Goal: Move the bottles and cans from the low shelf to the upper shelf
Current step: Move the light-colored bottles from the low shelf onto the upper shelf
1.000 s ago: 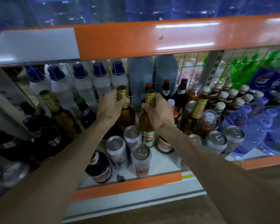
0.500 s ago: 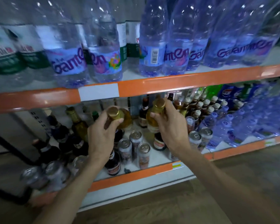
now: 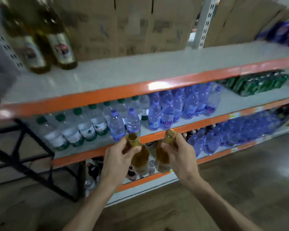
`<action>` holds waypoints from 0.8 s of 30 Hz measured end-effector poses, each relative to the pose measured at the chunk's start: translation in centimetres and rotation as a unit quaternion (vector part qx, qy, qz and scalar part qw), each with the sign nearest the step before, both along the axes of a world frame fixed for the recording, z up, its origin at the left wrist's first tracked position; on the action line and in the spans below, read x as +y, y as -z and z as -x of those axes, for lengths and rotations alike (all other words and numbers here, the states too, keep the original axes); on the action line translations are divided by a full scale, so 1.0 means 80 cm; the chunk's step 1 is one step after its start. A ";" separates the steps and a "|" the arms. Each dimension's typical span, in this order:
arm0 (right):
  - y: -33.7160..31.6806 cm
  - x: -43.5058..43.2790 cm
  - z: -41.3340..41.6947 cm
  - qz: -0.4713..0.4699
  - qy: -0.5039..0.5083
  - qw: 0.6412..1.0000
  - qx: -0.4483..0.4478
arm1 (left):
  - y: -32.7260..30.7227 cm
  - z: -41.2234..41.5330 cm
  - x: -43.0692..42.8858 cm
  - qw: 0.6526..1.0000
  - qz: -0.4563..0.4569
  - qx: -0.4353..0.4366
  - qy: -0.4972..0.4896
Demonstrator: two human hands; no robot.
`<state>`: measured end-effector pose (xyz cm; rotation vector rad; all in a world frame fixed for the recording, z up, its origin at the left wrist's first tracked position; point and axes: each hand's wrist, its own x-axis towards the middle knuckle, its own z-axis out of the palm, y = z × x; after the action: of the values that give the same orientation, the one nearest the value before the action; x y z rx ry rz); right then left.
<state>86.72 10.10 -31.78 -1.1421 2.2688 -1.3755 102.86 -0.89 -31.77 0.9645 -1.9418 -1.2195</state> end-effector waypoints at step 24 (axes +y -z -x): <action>-0.502 0.118 -0.153 0.068 -0.061 0.996 -0.006 | -0.491 -0.186 0.109 0.982 0.151 -0.065 -0.092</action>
<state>98.92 19.57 8.41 -1.2890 2.0859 -1.5027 117.74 7.86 7.54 1.0551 -2.0127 -0.7478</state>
